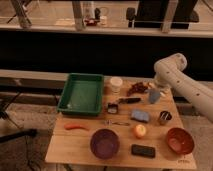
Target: Place towel in plastic cup
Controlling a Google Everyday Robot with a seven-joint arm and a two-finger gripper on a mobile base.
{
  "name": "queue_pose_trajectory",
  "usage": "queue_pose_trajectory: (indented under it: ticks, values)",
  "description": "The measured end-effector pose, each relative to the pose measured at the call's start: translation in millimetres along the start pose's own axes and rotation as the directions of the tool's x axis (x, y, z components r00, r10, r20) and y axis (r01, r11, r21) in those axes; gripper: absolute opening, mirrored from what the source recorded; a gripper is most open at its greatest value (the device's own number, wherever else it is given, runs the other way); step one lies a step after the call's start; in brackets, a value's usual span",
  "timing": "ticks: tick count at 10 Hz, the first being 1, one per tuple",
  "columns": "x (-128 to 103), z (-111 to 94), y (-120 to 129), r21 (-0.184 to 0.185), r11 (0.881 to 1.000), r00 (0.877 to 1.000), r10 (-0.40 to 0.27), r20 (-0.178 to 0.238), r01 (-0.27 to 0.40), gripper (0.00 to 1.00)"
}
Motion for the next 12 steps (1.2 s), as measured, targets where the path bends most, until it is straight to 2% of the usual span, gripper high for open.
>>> queue_pose_trajectory:
  ticks: [4, 5, 7, 9, 12]
  values:
    - [-5.6, 26.3, 13.9, -0.074, 0.997, 0.999, -0.032, -0.02, 0.031, 0.0]
    - [-9.4, 30.3, 13.5, -0.08, 0.996, 0.999, -0.043, -0.022, 0.041, 0.0]
    - [-20.0, 36.8, 10.2, -0.085, 0.994, 0.997, -0.066, -0.027, 0.063, 0.0]
    - [-14.9, 41.1, 5.7, -0.083, 0.995, 0.997, -0.066, -0.049, 0.062, 0.0]
    - [-2.9, 34.5, -11.9, -0.04, 0.999, 0.997, -0.029, -0.071, 0.026, 0.0]
